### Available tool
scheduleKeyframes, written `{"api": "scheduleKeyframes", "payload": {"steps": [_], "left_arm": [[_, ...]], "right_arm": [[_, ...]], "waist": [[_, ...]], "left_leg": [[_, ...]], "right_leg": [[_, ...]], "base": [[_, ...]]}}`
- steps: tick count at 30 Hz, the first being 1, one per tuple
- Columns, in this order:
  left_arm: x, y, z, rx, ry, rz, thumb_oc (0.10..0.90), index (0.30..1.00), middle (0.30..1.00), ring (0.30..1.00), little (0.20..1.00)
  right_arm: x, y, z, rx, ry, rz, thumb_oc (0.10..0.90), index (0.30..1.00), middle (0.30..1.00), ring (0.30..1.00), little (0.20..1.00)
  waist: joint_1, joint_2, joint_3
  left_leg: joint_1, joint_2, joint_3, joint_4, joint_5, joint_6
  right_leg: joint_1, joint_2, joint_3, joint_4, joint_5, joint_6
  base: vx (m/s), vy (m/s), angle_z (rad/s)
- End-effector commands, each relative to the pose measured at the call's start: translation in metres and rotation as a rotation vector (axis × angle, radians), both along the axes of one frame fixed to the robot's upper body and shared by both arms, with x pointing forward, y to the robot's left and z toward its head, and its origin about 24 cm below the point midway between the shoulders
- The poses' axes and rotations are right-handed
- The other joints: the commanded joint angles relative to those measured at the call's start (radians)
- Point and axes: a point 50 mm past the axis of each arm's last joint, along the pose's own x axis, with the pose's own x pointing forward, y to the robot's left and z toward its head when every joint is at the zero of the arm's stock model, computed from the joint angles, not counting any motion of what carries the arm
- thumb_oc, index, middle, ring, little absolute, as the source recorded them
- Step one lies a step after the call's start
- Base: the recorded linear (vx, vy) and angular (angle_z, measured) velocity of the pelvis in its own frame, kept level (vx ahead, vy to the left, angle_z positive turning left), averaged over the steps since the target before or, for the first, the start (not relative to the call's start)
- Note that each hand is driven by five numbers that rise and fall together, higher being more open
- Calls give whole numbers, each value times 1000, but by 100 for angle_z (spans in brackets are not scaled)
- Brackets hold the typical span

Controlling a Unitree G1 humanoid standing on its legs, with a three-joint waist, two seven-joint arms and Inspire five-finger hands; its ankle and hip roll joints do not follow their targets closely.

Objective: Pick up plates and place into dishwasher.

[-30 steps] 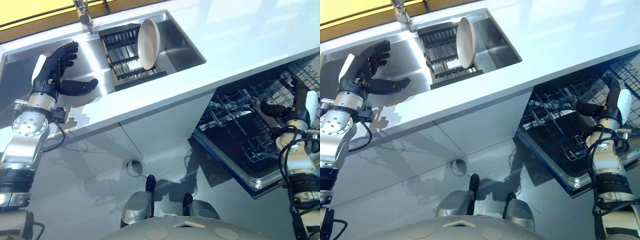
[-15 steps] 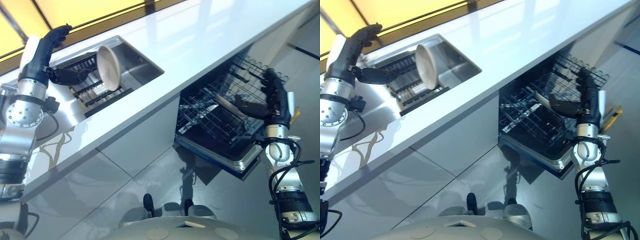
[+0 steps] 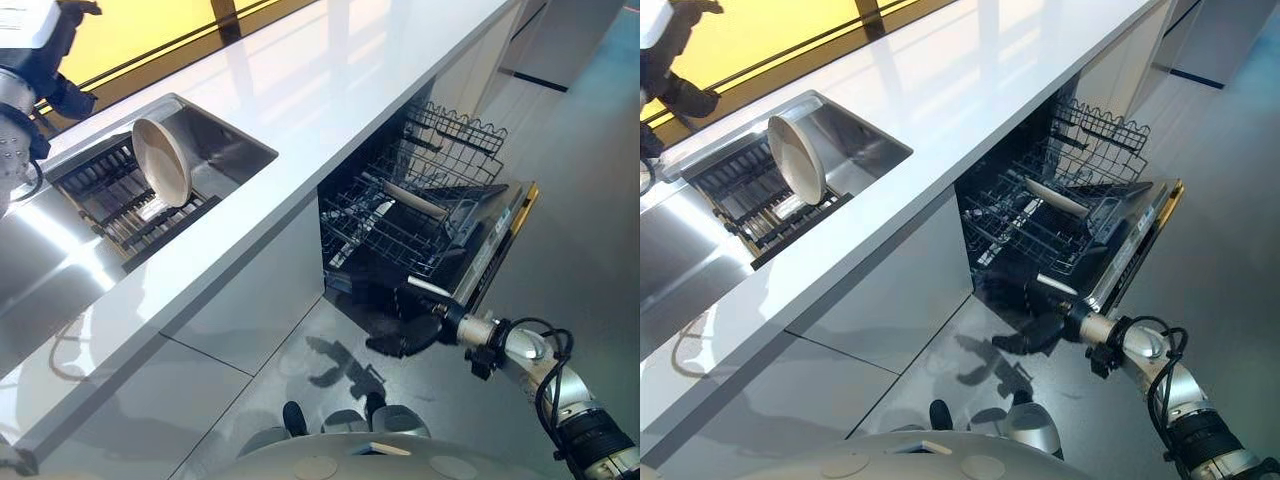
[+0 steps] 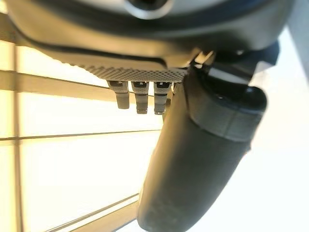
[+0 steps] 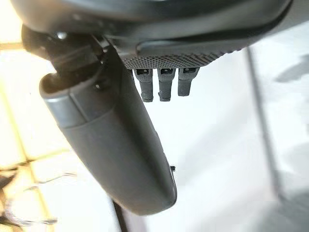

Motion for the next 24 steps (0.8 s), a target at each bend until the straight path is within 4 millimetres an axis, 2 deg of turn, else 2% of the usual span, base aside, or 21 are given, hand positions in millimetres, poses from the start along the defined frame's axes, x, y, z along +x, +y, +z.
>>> {"api": "scheduleKeyframes", "payload": {"steps": [1,6,10,18,24], "left_arm": [[-19,22,57,88,-181,156,800,900,900,900,900],[-18,26,48,165,-83,225,800,900,900,900,900],[-16,29,42,211,-19,255,800,900,900,900,900],[-12,32,30,273,72,272,800,900,900,900,900],[-7,25,29,272,31,227,800,900,900,900,900]], "right_arm": [[21,-18,23,-97,-127,-9,800,900,900,900,900],[0,-33,-14,-209,-10,-95,800,900,900,900,900],[-10,-29,-32,-232,-24,-191,800,900,900,900,900],[-15,-16,-49,-235,-12,-258,800,900,900,900,900],[-20,-8,-57,-237,14,-258,800,900,900,900,900]], "waist": [[-3,2,-68],[-6,1,-64],[-9,1,-54],[2,-6,-38],[14,-18,-23]], "left_leg": [[-17,-84,-15,135,-214,29],[-12,-85,-14,129,-217,36],[-12,-92,-23,131,-226,46],[-29,-105,-37,167,-251,58],[-41,-110,-53,177,-255,66]], "right_leg": [[-78,5,-38,30,29,68],[-81,6,-40,31,33,71],[-98,2,-40,40,38,76],[-130,-15,-36,44,56,92],[-164,-25,-46,72,67,104]], "base": [[47,27,-19],[73,43,-5],[88,69,0],[90,99,0],[58,80,3]]}}
